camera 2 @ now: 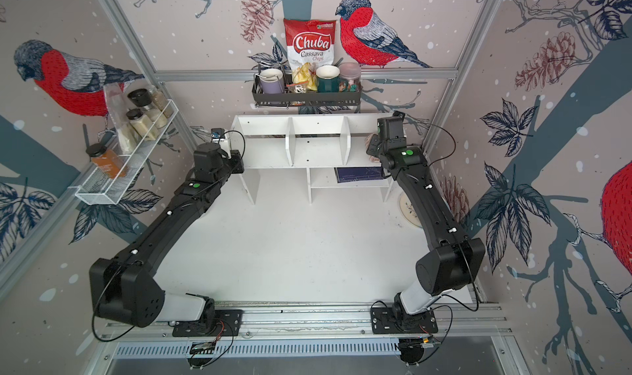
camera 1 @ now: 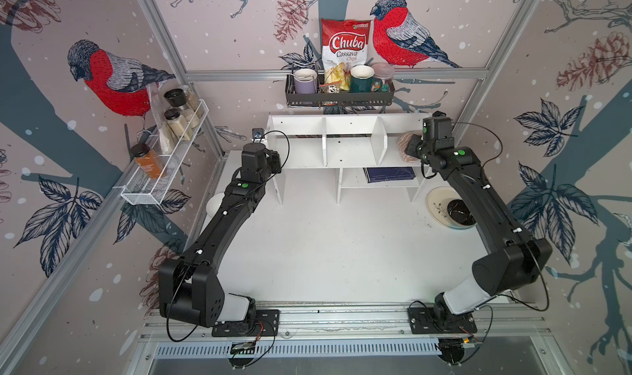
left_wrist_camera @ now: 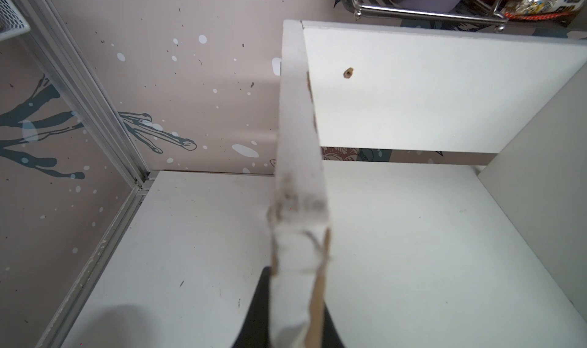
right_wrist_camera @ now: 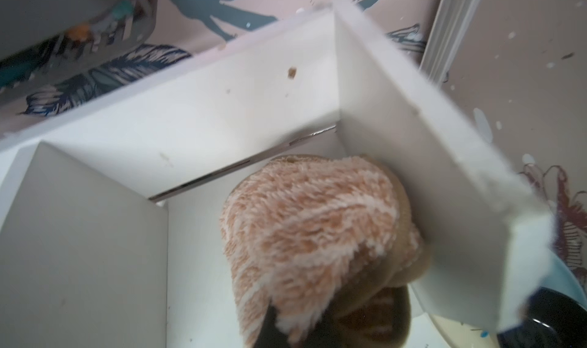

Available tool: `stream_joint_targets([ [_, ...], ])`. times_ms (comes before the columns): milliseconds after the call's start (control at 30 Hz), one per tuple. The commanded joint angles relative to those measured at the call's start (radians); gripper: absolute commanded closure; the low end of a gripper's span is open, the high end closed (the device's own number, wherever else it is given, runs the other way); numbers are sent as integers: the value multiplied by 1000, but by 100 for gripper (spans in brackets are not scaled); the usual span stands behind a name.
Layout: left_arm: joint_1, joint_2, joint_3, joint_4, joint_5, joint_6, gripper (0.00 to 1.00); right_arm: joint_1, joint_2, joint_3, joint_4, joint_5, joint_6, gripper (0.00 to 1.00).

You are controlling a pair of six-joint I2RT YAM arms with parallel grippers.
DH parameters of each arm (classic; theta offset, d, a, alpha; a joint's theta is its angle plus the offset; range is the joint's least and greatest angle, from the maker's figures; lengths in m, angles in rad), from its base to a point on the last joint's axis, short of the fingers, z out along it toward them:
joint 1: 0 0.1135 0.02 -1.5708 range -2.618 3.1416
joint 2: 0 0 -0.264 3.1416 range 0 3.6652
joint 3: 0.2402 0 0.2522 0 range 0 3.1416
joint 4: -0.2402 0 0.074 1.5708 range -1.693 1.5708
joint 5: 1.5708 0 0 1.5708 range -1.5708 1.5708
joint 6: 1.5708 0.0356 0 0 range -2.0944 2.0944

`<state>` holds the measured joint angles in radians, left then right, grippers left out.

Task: Wipe the bookshelf clean with a cloth
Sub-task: Wipe the dust from the shelf.

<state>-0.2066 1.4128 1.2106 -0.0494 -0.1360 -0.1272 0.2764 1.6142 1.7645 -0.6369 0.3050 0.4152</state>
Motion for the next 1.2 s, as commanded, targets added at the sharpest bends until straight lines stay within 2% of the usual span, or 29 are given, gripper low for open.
stream_joint_targets([
  [0, -1, 8, -11, -88, 76, -58, 100, 4, 33, 93, -23, 45, -39, 100],
  [100, 1, 7, -15, -86, 69, -48, 100, 26, 88, 234, -47, 10, -36, 100],
  [200, 2, 12, -12, -87, 72, -50, 100, 95, 119, 329, -49, 26, -71, 100],
  [433, 5, 7, -10, -84, 88, -63, 100, 398, 134, 430, -24, 296, -239, 100],
  [633, 7, -15, -16, -78, 86, -69, 100, 490, 233, 439, -68, 233, -127, 100],
  [800, 7, -28, -16, -79, 88, -69, 100, 518, 277, 379, -78, 180, -34, 100],
  [1000, 6, -40, -21, -82, 74, -60, 100, 515, 238, 249, -124, 254, 23, 100],
  [1167, 6, -19, -14, -81, 99, -76, 100, 452, 245, 230, -135, 255, 39, 100],
])
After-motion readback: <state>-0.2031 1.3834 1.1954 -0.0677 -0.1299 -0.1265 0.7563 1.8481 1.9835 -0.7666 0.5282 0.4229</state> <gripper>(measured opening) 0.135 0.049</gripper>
